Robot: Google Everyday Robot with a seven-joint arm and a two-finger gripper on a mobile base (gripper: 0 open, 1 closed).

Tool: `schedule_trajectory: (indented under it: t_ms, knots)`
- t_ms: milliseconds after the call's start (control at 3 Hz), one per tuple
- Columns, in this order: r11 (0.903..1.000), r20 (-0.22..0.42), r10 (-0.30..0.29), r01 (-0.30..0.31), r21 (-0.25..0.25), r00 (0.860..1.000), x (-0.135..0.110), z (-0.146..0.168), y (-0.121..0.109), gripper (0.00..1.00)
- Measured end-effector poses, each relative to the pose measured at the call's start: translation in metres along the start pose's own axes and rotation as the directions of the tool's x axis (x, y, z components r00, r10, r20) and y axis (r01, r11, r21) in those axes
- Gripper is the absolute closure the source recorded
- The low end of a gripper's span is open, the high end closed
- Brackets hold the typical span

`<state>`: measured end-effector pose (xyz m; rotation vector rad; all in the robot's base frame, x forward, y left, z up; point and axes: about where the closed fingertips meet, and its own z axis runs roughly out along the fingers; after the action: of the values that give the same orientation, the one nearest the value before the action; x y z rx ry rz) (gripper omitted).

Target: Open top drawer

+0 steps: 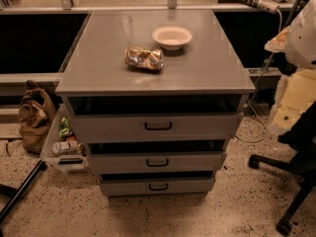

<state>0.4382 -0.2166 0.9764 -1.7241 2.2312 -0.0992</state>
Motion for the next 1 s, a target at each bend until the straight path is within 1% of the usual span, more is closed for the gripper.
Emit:
schedule_trajectory:
  t_ms: [333, 667, 1000]
  knots:
    - [1.0, 0.0, 0.0, 0.0, 0.0, 1.0, 0.0, 0.0, 0.0, 0.0]
    - [0.9995, 0.036, 0.024, -0.025, 0.02, 0.999, 0.004, 0.01, 0.004, 0.0]
    - [0.9957, 0.084, 0.078, -0.082, 0.043, 0.993, 0.006, 0.043, 0.02, 0.0]
